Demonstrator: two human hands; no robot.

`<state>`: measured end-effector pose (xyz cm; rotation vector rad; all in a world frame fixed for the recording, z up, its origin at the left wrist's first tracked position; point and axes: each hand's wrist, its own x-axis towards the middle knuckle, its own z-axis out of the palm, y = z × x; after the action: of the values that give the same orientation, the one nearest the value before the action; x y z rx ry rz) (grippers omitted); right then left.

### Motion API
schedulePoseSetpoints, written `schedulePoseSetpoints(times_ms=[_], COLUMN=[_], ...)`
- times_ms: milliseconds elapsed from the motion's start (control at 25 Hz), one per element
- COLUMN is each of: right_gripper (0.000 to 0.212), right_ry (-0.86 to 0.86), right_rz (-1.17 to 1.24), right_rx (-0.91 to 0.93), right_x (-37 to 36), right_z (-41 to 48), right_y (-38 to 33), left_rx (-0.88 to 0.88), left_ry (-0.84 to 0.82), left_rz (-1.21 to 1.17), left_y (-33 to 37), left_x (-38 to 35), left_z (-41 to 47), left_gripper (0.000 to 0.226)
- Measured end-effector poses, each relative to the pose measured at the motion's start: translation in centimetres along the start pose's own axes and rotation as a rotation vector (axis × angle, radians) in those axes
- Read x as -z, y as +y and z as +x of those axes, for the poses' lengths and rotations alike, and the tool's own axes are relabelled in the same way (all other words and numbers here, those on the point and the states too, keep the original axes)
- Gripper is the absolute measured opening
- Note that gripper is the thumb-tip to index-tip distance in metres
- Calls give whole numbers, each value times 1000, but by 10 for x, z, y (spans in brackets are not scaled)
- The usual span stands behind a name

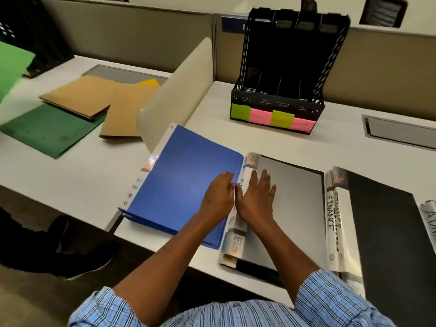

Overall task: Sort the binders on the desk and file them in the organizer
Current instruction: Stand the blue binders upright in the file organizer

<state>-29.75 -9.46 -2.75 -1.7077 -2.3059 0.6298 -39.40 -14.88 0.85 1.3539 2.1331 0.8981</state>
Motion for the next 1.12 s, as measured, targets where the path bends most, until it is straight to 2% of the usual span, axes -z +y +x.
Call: schedulePoseSetpoints(times_ms=[120, 240, 480, 640, 760, 840, 920, 1000, 1120], right_gripper=[71, 68, 67, 68, 65, 65, 65, 66, 67], right_ry=[74, 104, 20, -21, -3, -18, -36, -51, -101], right_rz=[27, 95, 115, 94, 86, 89, 96, 110, 141], right_rx=[-41, -43, -40, -67, -92, -105, -98, -78, -39], right_x=[-5, -16, -48, -56, -58, -60, -63, -66, -62], right_z=[5, 1, -34, -43, -45, -45, -42, -39, -34], right_y=[-35, -69, -109, -112, -112, -112, -115, -117, -116], left_rx=[-64, -105, -137, -163, -72, 104, 320, 422, 383], left_ry=[-75, -73, -68, -50, 77, 101, 46, 12, -12], left_rz=[13, 28, 14, 56, 193, 296, 254, 136, 103], left_y=[-23, -48, -75, -83, -88, -92, -98, -106, -112], left_x=[27, 61, 100, 111, 122, 132, 141, 146, 153], left_z=[15, 34, 57, 64, 68, 75, 80, 82, 81], left_gripper=[43, 43, 44, 49, 57, 70, 77, 64, 29])
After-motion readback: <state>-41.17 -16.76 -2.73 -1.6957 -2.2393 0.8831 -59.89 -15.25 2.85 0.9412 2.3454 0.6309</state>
